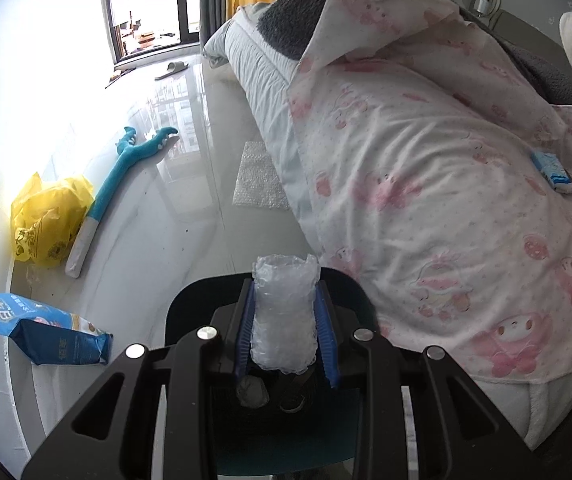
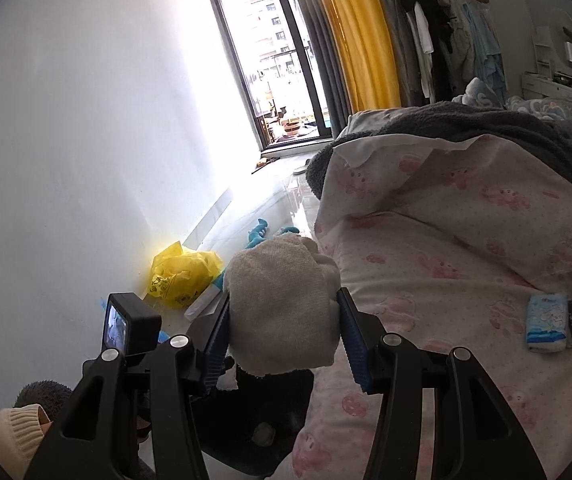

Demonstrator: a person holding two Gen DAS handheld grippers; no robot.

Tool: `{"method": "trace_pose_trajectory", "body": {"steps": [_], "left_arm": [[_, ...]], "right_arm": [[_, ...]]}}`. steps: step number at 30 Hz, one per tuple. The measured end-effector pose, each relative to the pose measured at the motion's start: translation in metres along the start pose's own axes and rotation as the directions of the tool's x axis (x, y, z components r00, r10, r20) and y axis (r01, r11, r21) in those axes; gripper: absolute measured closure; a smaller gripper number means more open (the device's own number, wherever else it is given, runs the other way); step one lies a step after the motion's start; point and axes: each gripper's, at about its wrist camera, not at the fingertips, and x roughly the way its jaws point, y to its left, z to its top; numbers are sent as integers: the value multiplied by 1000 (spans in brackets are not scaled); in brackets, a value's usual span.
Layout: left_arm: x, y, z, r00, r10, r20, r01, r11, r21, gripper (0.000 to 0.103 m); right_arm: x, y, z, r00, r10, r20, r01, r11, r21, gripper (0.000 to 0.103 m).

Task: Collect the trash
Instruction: 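Open the left tool over the teal bin while the right tool holds the cloth above it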

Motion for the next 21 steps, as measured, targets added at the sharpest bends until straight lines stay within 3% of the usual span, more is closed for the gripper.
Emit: {"method": "trace_pose_trajectory", "body": {"steps": [12, 18, 21], "left_arm": [[35, 34, -36, 982, -20, -187, 12, 999, -47, 70], [48, 44, -52, 959, -38, -282, 22, 998, -59, 68], [52, 51, -60, 946, -50, -320, 29, 997, -72, 60]], "right_arm": [[53, 41, -14, 989, 68, -131, -69, 998, 0, 51], [72, 56, -20, 981, 72, -181, -77, 997, -18, 51], [82, 62, -24, 975, 74, -209, -81, 996, -24, 51]]}}
